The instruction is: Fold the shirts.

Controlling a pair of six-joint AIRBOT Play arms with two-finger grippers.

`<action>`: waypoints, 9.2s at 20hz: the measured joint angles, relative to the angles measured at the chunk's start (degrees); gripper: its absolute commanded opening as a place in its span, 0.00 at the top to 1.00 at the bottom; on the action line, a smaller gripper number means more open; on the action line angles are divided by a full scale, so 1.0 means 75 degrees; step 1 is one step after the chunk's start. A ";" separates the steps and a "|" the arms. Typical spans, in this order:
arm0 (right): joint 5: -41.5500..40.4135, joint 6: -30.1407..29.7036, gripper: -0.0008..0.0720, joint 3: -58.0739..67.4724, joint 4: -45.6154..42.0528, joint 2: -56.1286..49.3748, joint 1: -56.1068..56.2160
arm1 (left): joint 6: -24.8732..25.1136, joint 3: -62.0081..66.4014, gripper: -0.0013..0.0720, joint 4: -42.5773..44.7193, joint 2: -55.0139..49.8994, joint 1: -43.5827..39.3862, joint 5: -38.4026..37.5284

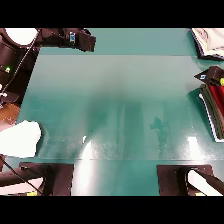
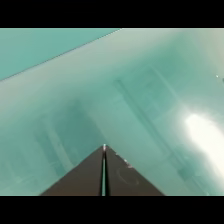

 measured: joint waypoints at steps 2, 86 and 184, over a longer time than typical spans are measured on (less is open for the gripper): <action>0.0000 0.0000 0.97 0.0000 0.0003 0.0000 0.0003 | -0.0003 0.0000 0.94 0.0000 0.0000 0.0000 0.0012; -0.0181 -0.0286 0.97 0.1693 0.0050 0.0000 0.0009 | 0.0131 0.0551 0.15 0.0184 -0.0895 -0.0367 -0.3684; -0.0067 0.1026 0.97 0.0108 0.0906 0.2317 -0.0452 | 0.0761 0.0527 0.94 -0.0848 0.2873 0.1912 -0.3395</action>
